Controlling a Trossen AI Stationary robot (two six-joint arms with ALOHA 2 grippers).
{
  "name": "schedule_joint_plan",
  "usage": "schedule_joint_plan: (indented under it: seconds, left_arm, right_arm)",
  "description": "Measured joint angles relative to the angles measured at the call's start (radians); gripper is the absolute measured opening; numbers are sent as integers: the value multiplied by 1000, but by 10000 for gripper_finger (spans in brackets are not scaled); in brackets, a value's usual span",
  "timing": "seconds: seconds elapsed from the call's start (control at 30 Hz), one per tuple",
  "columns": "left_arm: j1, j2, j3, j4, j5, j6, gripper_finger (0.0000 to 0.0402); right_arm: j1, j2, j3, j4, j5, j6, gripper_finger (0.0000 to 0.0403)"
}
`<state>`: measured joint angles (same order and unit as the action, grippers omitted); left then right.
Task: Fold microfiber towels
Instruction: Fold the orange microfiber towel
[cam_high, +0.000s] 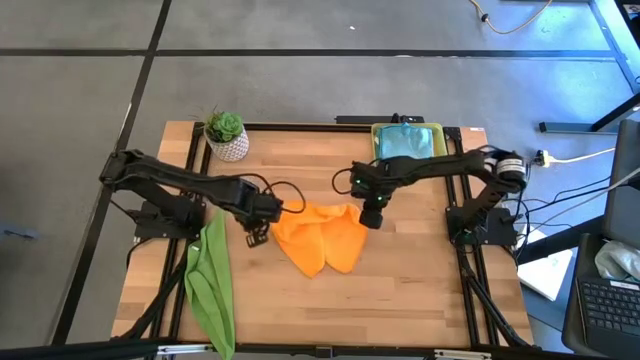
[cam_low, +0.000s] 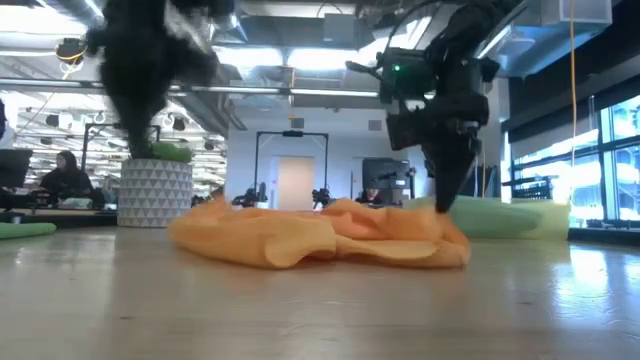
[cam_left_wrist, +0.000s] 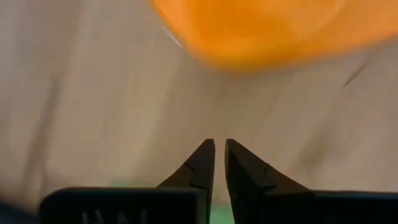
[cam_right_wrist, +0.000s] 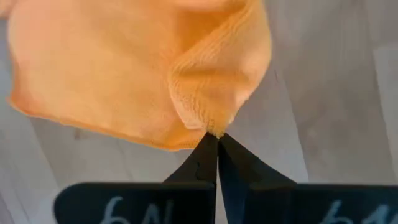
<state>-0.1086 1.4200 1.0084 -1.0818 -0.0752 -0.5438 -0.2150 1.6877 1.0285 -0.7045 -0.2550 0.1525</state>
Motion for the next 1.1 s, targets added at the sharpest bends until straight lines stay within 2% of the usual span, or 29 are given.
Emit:
schedule_joint_plan:
  seconds: [0.17, 0.27, 0.47, 0.67, 0.77, 0.87, 1.0, 1.1]
  left_arm:
    - [29, -2, -44, -68, 158, -104, 38]
    - [-3, -20, 11, 0, 181, -121, 34]
    - [-97, -36, 133, 235, 64, -135, 18]
    - [-159, -5, 125, 557, -19, -132, 9]
    - [-171, 50, 119, 650, -26, -134, 7]
    - [-181, 130, 116, 684, -16, -129, 9]
    - [-183, 245, 116, 768, -2, -132, 13]
    - [-186, 307, 116, 797, 17, -138, 14]
  right_arm:
    - [-36, -11, 13, -22, 43, 55, 16]
    - [-52, -38, 47, -42, 92, 56, 31]
    - [-86, -127, 154, -102, 133, 29, 60]
    - [-94, -240, 219, -157, 207, 29, 97]
    - [-82, -286, 194, -143, 79, 30, 112]
    - [-19, -300, 136, -96, -71, 71, 116]
    - [97, -290, 19, 30, -102, 135, 117]
    - [179, -279, -50, 118, -80, 188, 112]
